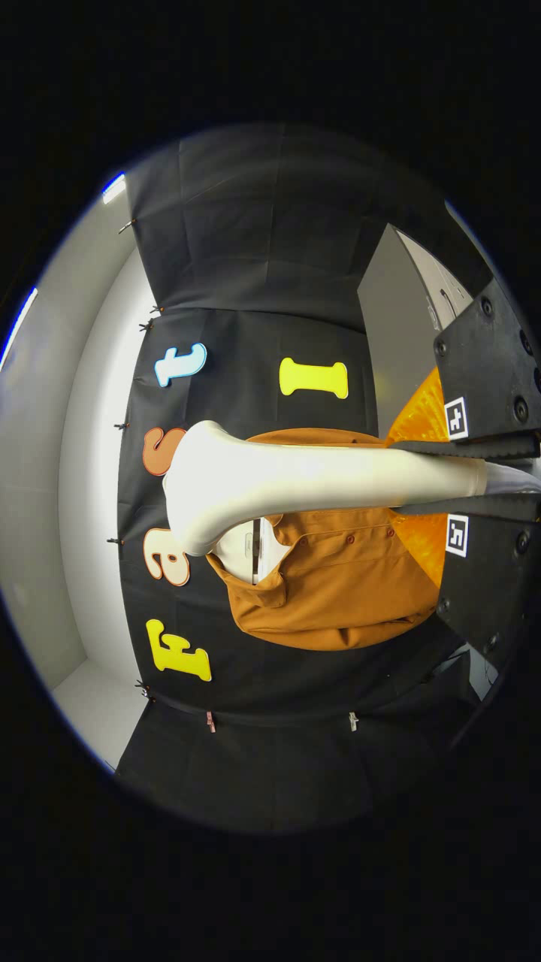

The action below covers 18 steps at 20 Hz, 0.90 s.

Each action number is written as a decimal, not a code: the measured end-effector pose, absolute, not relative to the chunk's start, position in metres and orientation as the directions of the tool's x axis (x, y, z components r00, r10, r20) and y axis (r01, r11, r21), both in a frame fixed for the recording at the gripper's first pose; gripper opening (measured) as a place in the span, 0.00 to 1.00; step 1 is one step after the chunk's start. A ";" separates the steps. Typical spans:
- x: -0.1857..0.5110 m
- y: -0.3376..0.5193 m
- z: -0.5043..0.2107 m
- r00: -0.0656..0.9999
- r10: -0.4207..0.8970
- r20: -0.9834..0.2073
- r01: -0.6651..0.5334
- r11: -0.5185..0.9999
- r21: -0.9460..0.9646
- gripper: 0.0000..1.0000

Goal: Iron the clothes twice with a garment steamer, once on the left side and once on the right side.

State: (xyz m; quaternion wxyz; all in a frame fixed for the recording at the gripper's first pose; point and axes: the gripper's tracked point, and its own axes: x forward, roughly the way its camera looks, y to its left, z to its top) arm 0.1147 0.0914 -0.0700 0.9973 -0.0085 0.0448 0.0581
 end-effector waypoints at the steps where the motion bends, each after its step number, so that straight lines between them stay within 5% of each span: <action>1: 0.114 0.091 -0.070 0.989 0.115 -0.090 -0.116 0.993 -0.011 0.21; 18: 0.118 0.085 -0.063 0.990 0.116 -0.085 -0.117 0.993 -0.012 0.21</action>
